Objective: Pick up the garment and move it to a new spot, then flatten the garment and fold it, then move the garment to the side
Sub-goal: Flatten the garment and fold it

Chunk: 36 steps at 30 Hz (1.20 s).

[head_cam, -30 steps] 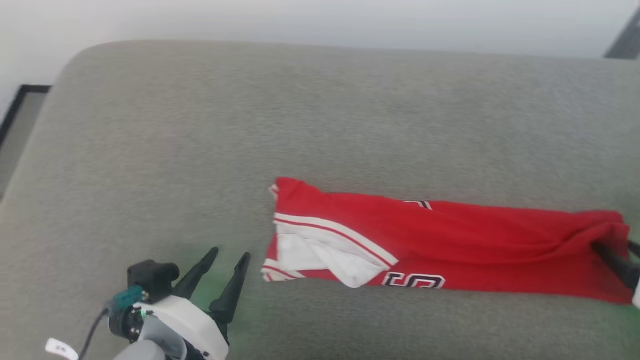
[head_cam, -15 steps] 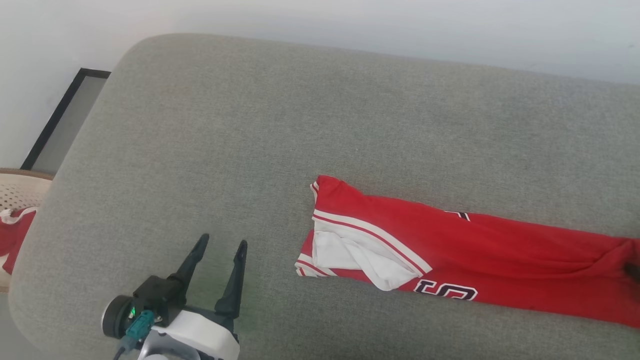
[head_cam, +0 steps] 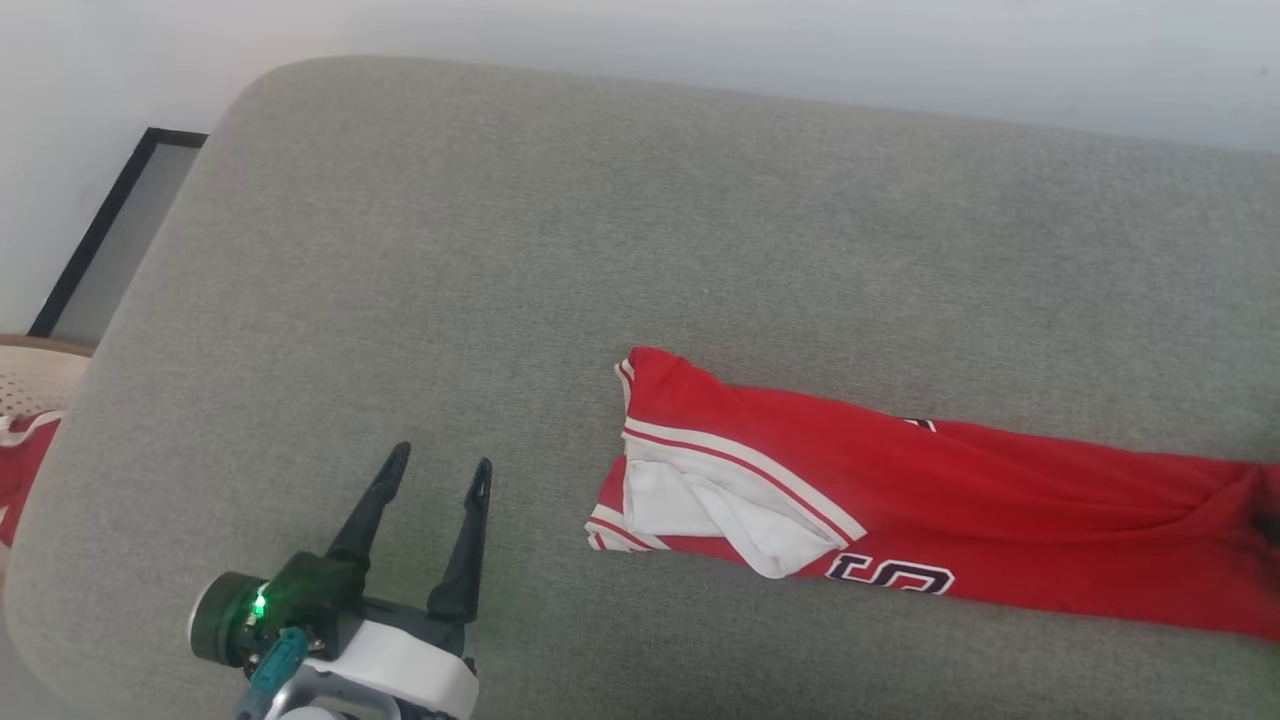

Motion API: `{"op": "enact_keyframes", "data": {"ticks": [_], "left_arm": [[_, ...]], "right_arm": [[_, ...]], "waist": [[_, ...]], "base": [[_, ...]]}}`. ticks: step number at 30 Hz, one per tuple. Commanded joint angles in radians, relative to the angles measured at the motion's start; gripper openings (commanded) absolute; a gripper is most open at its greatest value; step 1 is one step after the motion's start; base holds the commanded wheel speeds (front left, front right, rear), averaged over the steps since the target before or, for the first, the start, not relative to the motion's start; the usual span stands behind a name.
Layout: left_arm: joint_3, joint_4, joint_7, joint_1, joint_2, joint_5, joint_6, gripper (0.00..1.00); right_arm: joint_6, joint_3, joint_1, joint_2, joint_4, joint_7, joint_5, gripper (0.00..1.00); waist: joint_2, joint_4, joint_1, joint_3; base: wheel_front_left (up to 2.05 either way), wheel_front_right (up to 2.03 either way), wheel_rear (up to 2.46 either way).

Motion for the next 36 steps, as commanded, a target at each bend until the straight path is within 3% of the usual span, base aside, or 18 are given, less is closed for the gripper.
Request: {"op": "enact_keyframes", "data": {"ticks": [1, 11, 27, 32, 36], "left_arm": [[0.009, -0.004, -0.004, 0.01, -0.003, 0.007, -0.005, 1.0], [0.02, 0.001, -0.004, -0.001, -0.009, 0.005, -0.015, 1.0], [-0.026, 0.009, -0.004, -0.068, 0.017, -0.024, -0.015, 1.0], [-0.038, 0.015, -0.004, -0.073, 0.021, -0.019, -0.015, 1.0], [-0.046, 0.013, -0.004, -0.069, 0.028, -0.032, -0.015, 1.0]], "right_arm": [[-0.004, 0.012, 0.025, 0.033, 0.02, 0.001, -0.01, 0.0], [-0.004, -0.1, -0.007, -0.014, 0.032, -0.083, -0.039, 0.0], [-0.003, -0.301, -0.026, -0.178, 0.113, -0.199, -0.101, 0.0], [-0.003, -0.324, -0.043, -0.174, 0.126, -0.213, -0.113, 0.0], [-0.003, -0.3, -0.04, -0.142, 0.068, -0.213, -0.122, 0.0]], "waist": [[-0.0001, -0.006, 0.0, 0.0], [-0.0001, -0.068, 0.0, 0.008], [-0.0001, -0.187, 0.0, 0.036], [-0.0001, -0.193, 0.0, 0.03], [-0.0001, -0.197, 0.0, 0.015]], "base": [[0.0, 0.0, 0.0], [0.0, 0.0, 0.0], [0.0, 0.0, 0.0], [0.0, 0.0, 0.0], [0.0, 0.0, 0.0]]}}
